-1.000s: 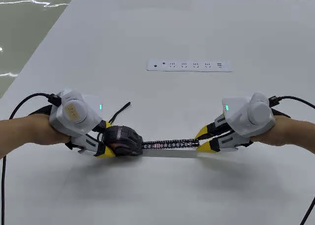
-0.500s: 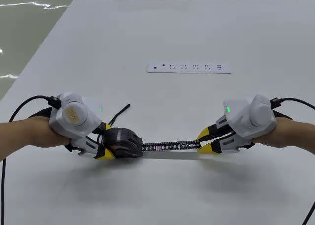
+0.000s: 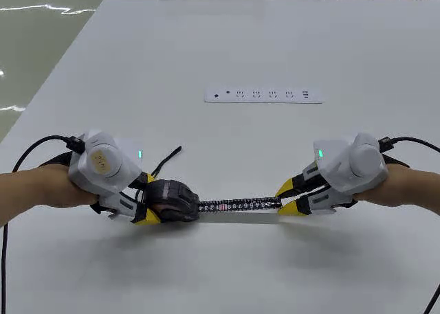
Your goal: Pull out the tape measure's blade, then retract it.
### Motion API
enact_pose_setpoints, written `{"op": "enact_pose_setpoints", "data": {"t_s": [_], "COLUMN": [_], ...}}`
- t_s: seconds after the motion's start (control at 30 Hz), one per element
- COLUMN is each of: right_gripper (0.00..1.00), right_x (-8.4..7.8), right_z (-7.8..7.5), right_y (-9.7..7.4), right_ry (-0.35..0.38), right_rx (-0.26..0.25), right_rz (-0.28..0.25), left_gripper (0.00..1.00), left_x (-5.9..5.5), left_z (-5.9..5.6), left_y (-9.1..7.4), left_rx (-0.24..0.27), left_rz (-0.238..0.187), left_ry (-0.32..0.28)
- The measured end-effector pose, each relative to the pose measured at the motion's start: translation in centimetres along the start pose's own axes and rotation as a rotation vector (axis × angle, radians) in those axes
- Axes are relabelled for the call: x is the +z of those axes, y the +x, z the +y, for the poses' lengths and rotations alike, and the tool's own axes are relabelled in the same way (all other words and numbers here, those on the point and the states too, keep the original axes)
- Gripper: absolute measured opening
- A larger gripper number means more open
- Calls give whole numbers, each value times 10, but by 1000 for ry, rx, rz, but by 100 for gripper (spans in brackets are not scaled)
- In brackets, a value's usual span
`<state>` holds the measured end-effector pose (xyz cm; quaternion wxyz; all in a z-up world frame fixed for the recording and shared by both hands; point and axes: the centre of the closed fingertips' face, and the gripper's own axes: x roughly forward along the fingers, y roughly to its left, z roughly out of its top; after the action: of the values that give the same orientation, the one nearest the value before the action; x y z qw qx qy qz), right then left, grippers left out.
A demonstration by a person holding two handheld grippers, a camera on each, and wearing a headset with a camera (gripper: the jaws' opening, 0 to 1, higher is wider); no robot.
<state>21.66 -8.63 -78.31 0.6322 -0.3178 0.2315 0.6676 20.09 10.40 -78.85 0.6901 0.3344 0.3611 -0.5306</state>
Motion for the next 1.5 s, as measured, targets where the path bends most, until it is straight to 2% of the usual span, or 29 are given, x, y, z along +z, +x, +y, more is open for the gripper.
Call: {"op": "enact_pose_setpoints", "data": {"t_s": [1.5], "right_gripper": [11], "right_x": [-7], "right_z": [-1], "right_y": [-8], "right_ry": [-5], "right_rx": [-1], "right_rz": [6], "left_gripper": [27], "left_x": [2], "left_z": [-1], "left_y": [-1], "left_rx": [2], "left_rz": [2], "left_ry": [1]}}
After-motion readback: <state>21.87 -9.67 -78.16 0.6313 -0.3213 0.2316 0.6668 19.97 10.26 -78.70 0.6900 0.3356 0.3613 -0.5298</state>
